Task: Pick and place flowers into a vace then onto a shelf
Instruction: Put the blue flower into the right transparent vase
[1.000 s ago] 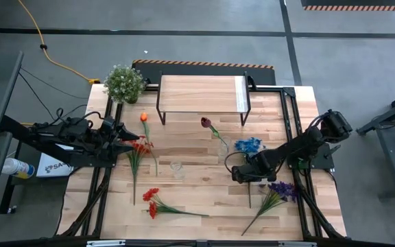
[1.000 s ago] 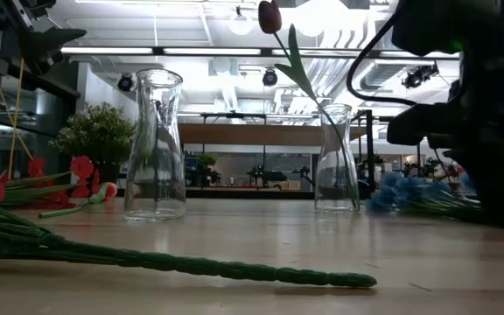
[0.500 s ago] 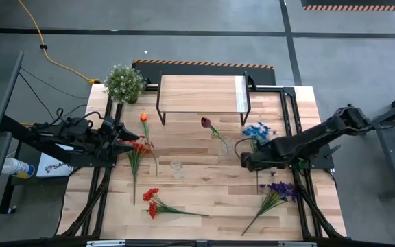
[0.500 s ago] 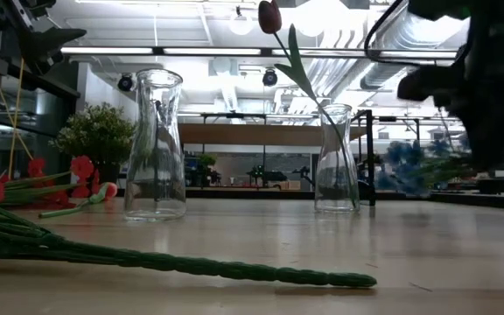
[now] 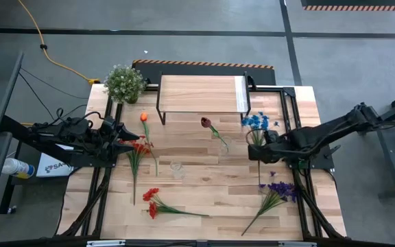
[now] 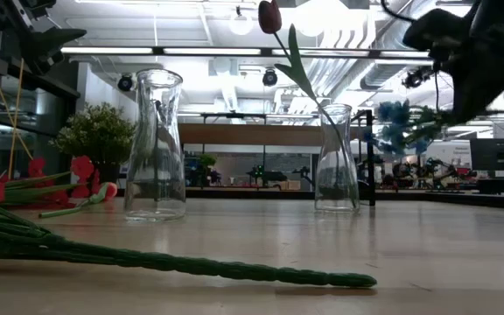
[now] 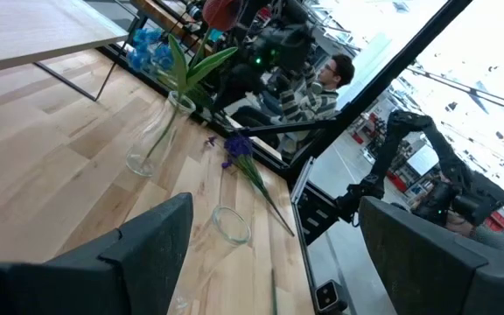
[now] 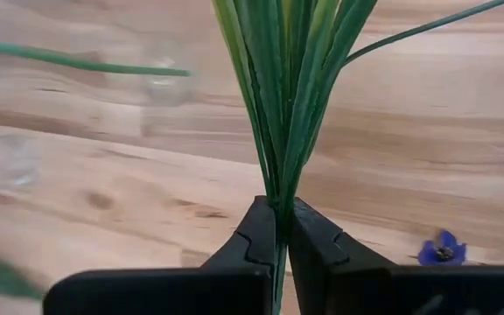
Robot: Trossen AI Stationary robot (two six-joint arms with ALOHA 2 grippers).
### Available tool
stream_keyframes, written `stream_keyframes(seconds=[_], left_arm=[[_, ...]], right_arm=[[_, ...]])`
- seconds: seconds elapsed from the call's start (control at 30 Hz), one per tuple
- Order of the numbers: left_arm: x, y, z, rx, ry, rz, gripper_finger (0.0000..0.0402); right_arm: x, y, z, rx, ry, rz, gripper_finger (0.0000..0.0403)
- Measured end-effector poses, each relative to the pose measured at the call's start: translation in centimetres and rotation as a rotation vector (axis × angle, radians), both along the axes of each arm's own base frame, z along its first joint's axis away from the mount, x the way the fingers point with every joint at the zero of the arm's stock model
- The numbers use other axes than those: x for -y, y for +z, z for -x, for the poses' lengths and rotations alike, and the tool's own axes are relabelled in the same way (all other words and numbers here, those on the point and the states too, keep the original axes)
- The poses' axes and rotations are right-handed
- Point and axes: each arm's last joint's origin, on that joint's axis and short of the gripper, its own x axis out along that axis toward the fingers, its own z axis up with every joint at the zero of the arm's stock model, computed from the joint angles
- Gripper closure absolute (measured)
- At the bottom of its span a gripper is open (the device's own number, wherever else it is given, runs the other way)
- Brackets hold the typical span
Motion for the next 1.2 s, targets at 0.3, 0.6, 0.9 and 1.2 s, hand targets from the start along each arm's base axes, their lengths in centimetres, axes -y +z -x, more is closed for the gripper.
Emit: stream_keyframes(seconds=[0.3, 0.6, 0.9, 1.2], left_arm=[[0.0, 0.0, 0.0, 0.001, 0.001, 0.0, 0.0043], [0.0, 0.0, 0.0, 0.001, 0.005, 0.001, 0.0043], [0.0, 0.0, 0.0, 0.001, 0.004, 0.004, 0.0043], [0.0, 0.0, 0.0, -0.001, 0.005, 0.023, 0.0043]], right_arm=[[0.7, 3.1, 1.1, 0.305, 0.047, 0.073, 0.0396], [1.2, 6.9, 0.8, 0.683, 0.064, 0.325, 0.0396], [1.3, 10.9, 0.3, 0.971, 0.13, 0.601, 0.0397], [1.1, 13.3, 0.4, 1.142, 0.263, 0.81, 0.0396]])
